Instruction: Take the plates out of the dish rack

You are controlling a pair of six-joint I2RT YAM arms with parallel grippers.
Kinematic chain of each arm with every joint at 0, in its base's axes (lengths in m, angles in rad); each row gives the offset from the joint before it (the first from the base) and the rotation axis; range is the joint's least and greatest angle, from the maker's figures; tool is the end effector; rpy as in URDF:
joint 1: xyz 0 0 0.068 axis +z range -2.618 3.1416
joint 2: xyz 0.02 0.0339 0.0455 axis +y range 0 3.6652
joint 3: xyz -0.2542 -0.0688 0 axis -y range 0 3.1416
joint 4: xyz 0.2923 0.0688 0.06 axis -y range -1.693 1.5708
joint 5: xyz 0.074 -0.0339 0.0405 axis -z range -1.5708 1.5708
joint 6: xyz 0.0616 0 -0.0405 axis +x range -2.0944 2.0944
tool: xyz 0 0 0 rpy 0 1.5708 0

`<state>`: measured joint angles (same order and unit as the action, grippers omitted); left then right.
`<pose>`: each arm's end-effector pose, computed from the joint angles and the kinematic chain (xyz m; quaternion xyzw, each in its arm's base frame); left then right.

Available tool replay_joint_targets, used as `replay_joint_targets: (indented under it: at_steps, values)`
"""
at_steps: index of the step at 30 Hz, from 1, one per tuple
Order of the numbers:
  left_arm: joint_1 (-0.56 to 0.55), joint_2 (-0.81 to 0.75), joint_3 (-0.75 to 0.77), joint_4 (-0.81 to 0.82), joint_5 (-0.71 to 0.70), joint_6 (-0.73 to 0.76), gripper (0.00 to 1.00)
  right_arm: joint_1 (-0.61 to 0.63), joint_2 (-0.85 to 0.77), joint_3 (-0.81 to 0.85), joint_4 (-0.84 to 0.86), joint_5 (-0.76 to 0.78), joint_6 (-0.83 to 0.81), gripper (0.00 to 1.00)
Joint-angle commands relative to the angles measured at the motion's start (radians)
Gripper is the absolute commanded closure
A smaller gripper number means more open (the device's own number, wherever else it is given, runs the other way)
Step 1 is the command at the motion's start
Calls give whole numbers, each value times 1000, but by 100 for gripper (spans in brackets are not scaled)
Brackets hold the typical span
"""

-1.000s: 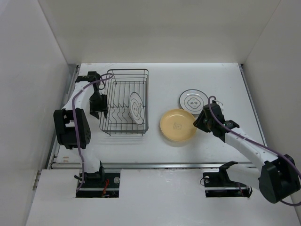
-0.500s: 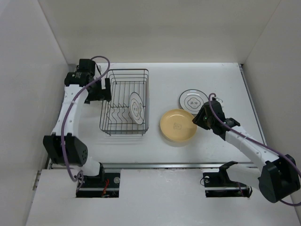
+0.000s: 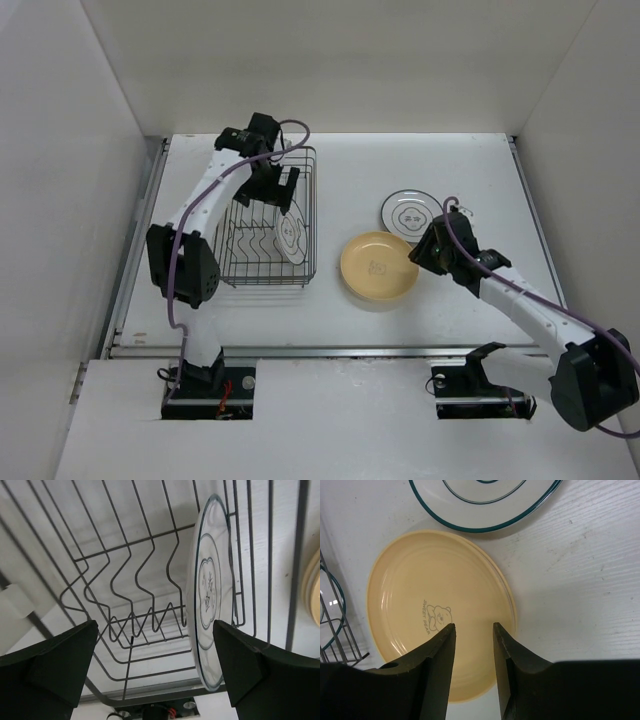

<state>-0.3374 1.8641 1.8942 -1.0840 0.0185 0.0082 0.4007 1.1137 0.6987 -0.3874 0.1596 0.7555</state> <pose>0.4251 -0.1503 0.3077 0.1686 0.9519 -0.0507 0.2506 0.2738 0.1053 0.1817 0.1925 0.9044 0.1423 0.3533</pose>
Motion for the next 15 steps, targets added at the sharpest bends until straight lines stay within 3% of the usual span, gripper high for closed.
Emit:
replay_joint_targets:
  at_steps: [1, 4, 5, 10, 15]
  values:
    - [-15, -14, 3, -60, 21, 16, 3, 9, -38, 19, -2, 0, -13, 58]
    - [-25, 9, 3, -60, 37, 16, 19, 9, -61, 10, -11, 9, -13, 58]
    - [-25, 9, 3, -60, 37, 16, 43, 9, -61, 10, -11, 9, -13, 58]
    - [-25, -17, 40, -83, 46, -3, 87, 9, -71, 1, -21, 9, -13, 58]
    - [-25, -36, 121, -106, 28, -14, 100, 9, -71, 1, -21, 9, -13, 58]
